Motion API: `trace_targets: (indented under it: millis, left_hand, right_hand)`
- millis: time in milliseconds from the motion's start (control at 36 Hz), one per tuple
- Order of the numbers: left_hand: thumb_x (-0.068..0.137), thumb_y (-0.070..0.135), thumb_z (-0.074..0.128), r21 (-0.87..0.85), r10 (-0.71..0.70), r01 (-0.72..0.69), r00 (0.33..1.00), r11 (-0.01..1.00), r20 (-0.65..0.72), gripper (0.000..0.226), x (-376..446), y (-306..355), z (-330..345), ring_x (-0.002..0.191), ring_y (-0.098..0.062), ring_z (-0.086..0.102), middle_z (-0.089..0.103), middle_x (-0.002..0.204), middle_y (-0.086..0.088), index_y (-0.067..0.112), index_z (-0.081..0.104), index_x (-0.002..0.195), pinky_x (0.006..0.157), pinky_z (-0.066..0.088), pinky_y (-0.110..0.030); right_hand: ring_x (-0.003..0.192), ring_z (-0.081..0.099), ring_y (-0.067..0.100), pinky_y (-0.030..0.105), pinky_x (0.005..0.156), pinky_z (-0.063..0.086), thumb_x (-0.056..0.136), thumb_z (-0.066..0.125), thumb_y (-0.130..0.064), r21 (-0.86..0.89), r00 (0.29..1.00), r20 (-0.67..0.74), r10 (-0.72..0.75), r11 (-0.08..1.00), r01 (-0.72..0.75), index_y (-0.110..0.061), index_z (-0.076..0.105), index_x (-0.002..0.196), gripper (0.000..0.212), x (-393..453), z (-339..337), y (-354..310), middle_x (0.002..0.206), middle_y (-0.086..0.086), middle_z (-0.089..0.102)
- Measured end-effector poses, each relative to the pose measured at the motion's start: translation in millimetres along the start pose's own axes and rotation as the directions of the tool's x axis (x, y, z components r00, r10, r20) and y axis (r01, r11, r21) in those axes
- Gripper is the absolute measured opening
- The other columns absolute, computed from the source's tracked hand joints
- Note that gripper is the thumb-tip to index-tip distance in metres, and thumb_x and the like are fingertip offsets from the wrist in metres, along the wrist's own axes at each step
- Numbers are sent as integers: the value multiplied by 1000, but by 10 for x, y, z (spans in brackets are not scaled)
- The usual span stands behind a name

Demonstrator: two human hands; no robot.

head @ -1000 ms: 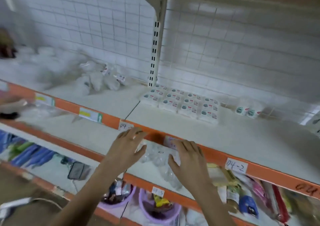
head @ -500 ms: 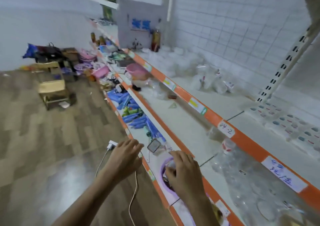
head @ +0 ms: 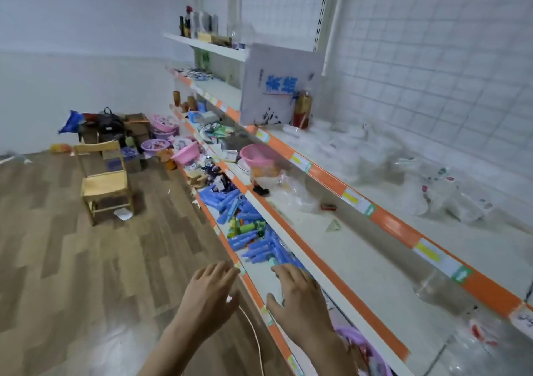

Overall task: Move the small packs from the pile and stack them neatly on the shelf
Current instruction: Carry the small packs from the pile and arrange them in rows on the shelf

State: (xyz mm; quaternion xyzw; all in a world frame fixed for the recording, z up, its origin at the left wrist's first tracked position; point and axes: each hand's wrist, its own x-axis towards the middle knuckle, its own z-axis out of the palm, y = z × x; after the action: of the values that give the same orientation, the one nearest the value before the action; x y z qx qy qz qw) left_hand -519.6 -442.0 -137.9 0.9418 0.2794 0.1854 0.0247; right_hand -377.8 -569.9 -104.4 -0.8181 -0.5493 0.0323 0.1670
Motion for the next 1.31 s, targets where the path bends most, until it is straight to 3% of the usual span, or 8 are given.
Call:
trace_targets:
  millis: [278,389,500,667,750,861,1111,1306]
  left_hand:
    - [54,37,76,-112,143,-145,989,983,-26,38,1137,-334,372,72,-14,66,65,83,6,24,67,89,57,52,-26]
    - [56,34,79,-150,255,-260,966,954,-51,40,1815,-322,533,75,-15,66,65,85,5,21,67,92,60,53,-28]
    - [66,40,57,-131,311,-317,948,939,-63,35,2624,-330,622,75,-13,66,66,86,7,23,68,94,60,53,-27]
    - [72,46,43,-69,408,-413,909,908,-82,40,3778,-244,545,77,-13,67,67,87,8,25,69,94,62,53,-25]
    - [75,47,47,-75,441,-446,895,892,-75,42,4264,-140,500,84,-15,66,66,94,6,23,66,104,67,53,-27]
    - [85,43,59,-195,473,-470,880,861,-29,56,4757,77,526,112,-23,53,53,125,-2,17,45,133,90,43,-34]
    - [80,48,63,-316,641,-633,762,706,-92,71,5495,311,815,121,-23,45,40,137,-5,17,36,138,95,42,-35]
    - [85,35,63,-533,764,-721,615,444,-195,43,5767,333,1055,111,-16,50,51,120,1,19,54,124,86,44,-26]
  right_hand:
    - [125,34,11,23,102,31,93,43,-38,-22,989,-37,146,989,-147,-27,36,136,45,771,-196,377,137,-11,37]
    - [127,35,9,20,101,29,93,46,-34,-30,967,-164,193,979,-201,-26,40,134,43,1148,-452,764,138,-11,38]
    - [121,44,12,20,97,32,88,54,-30,14,914,-336,227,972,-236,-21,52,126,39,1673,-741,1152,129,-8,50]
    - [115,49,19,24,94,38,83,66,-23,69,808,-504,305,947,-314,-16,57,121,39,2403,-1091,1668,120,-1,56]
    - [117,46,22,31,96,39,81,66,-36,25,800,-485,354,920,-392,-19,52,127,51,2695,-1175,1809,126,-1,51]
    - [122,35,16,28,98,37,78,62,-52,7,812,-390,434,883,-469,-26,37,136,68,2939,-1163,1931,133,-6,37]
    - [126,32,12,24,95,39,74,62,-60,85,740,-359,569,810,-581,-31,33,137,76,3108,-1050,1959,133,-7,28]
    - [122,35,11,23,94,37,74,66,-53,189,583,-415,698,693,-696,-31,36,134,70,3174,-978,1866,127,-7,33]
